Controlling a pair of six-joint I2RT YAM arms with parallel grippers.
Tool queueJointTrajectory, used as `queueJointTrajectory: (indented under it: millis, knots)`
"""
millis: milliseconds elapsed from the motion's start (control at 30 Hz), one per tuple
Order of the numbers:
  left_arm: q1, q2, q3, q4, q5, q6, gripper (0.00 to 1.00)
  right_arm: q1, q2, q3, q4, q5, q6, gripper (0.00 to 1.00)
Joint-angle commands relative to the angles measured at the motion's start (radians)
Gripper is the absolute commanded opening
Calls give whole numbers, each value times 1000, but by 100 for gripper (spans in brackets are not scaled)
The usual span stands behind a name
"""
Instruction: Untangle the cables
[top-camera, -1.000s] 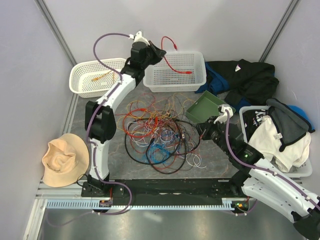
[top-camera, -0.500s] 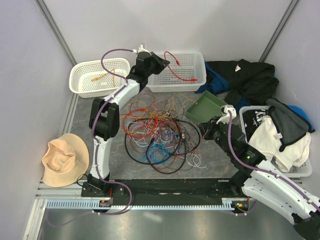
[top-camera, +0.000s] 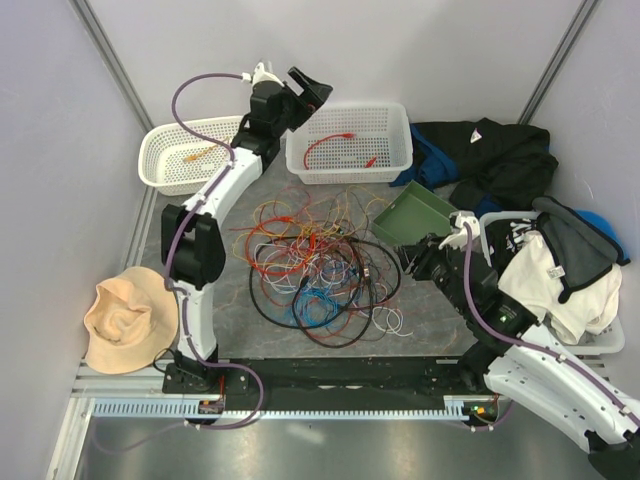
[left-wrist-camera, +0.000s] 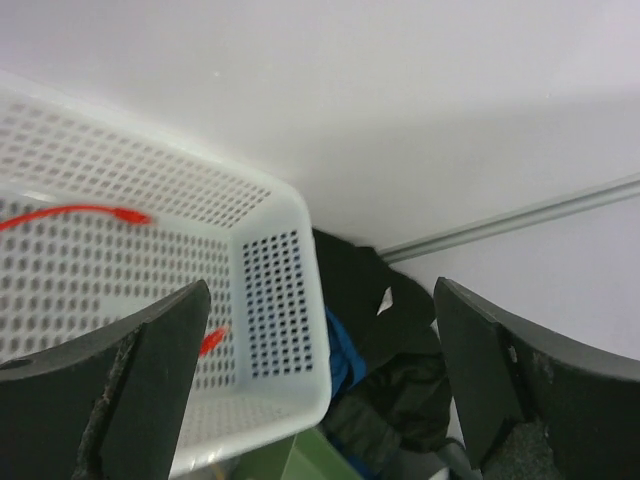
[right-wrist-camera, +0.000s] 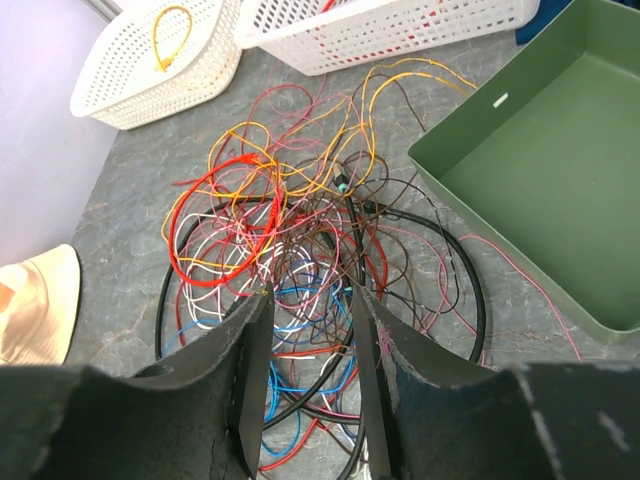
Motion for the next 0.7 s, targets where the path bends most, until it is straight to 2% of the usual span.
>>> queueJointTrajectory:
  millis: [0,33,100,133,233,300,433,500,667]
  knots:
    - [-57,-285,-170,-82,-13,217,100,1,31,39,17,-11,-21,45]
    - [-74,-391,-310,-83,-14,268,100,0,34,37,18,-22,-27,46]
    - [-143,-489,-456,-88,-36,322,100,0,42,27,29,-27,-36,46]
    - [-171,-580,-595,-93,-80,372,100,1,46,22,34,-31,-40,47]
    - [-272,-676,-829,-135,-177,391,100,1,57,5,52,-48,-41,48]
    - [-310,-716,-906,-210,-213,350,100,0,72,-3,67,-66,-38,49]
    - [-315,-747,-1078,-249,-237,317,100,1,105,-4,87,-103,-30,49]
    - [-315,-759,-1107,-263,-264,317,100,0,108,-6,91,-117,-24,49]
    - [-315,-736,-1135,-326,-316,356,92,1,71,-30,86,-100,-10,50]
